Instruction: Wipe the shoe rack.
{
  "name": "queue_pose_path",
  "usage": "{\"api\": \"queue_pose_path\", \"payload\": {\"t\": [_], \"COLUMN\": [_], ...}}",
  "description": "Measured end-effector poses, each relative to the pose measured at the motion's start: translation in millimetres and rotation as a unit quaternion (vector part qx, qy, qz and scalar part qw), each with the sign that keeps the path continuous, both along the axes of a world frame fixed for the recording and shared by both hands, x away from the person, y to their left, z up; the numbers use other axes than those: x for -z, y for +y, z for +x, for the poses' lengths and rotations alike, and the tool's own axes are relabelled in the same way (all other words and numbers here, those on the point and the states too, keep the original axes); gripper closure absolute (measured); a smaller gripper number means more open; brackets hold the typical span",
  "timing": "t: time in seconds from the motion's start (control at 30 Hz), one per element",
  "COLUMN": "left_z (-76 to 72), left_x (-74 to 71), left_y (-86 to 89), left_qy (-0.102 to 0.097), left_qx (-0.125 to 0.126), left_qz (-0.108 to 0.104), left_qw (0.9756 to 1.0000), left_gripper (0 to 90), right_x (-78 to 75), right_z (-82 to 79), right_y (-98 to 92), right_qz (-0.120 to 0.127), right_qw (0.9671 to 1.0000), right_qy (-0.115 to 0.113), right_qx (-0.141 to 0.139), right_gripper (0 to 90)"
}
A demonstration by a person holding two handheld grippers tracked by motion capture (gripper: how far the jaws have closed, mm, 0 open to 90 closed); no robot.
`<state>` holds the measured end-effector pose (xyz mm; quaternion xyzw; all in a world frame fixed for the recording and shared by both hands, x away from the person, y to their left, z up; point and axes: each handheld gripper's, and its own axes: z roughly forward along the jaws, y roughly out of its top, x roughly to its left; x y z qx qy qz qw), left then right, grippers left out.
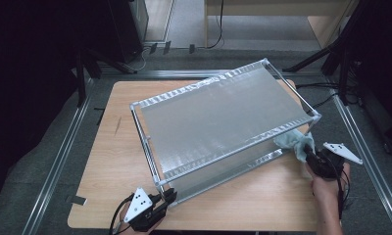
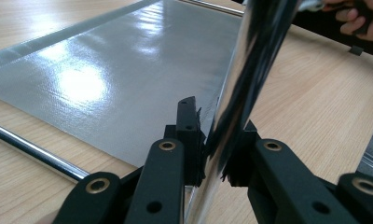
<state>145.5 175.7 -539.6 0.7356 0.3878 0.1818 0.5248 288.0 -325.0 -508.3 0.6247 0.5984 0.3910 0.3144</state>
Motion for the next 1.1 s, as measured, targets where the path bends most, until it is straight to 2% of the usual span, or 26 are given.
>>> {"api": "queue_pose_path", "payload": {"t": [0.07,0.2,0.3,0.33,0.37,0.4,0.5,0.6,0.67,0.73,0.87,1.0,1.07,1.1], "left_z": [0.3,-1.0,-1.9,-1.9,-1.8,-1.8,-2.1,-2.8,-4.1,-5.9,-5.9,-2.8,-1.8,-0.8], "left_x": [0.1,0.3,0.9,1.0,1.2,1.4,1.7,2.1,2.0,2.4,3.0,4.1,4.8,5.1], "left_y": [-1.0,-7.8,-13.1,-13.5,-13.7,-14.0,-14.6,-16.7,-21.9,-31.0,-48.4,-53.6,-54.4,-54.8], "left_qy": [0.004,0.004,0.000,0.000,0.001,0.001,0.003,0.003,0.007,0.007,0.006,0.002,-0.001,-0.003], "left_qx": [-0.001,0.003,0.004,0.001,0.001,0.000,-0.003,-0.004,0.005,0.019,0.033,0.036,0.034,0.032], "left_qz": [-0.005,-0.005,-0.004,-0.004,-0.006,-0.006,-0.009,-0.011,-0.012,-0.014,-0.013,-0.012,-0.011,-0.009], "left_qw": [1.0000,1.0000,1.0000,1.0000,1.0000,1.0000,1.0000,0.9999,0.9999,0.9997,0.9994,0.9993,0.9994,0.9994], "left_gripper": [79.8,79.6,79.8,79.9,79.9,80.0,80.0,80.0,80.0,80.0,80.4,80.9,81.1,81.3], "right_x": [-2.1,11.8,26.7,32.9,35.5,36.7,37.2,40.0,40.4,39.7,39.8,41.3,41.9,42.2], "right_z": [0.1,7.2,11.9,12.6,11.3,10.5,6.8,1.2,-1.8,-6.4,-16.7,-32.5,-41.7,-44.7], "right_y": [6.6,29.2,51.5,61.7,68.2,74.7,89.5,102.7,110.0,125.2,160.3,200.7,220.8,226.9], "right_qz": [-0.004,-0.014,-0.010,-0.007,-0.016,-0.021,-0.014,-0.026,-0.025,-0.022,-0.049,-0.049,-0.047,-0.043], "right_qw": [0.9999,0.9980,0.9935,0.9907,0.9916,0.9915,0.9903,0.9894,0.9882,0.9846,0.9787,0.9656,0.9573,0.9547], "right_qy": [-0.002,0.029,0.065,0.081,0.074,0.076,0.083,0.085,0.088,0.094,0.094,0.091,0.091,0.092], "right_qx": [-0.010,-0.055,-0.093,-0.109,-0.105,-0.103,-0.110,-0.115,-0.123,-0.145,-0.176,-0.239,-0.270,-0.280], "right_gripper": [79.5,79.4,79.4,79.2,79.9,80.0,80.7,81.5,81.8,82.0,82.2,82.1,82.1,82.1]}}
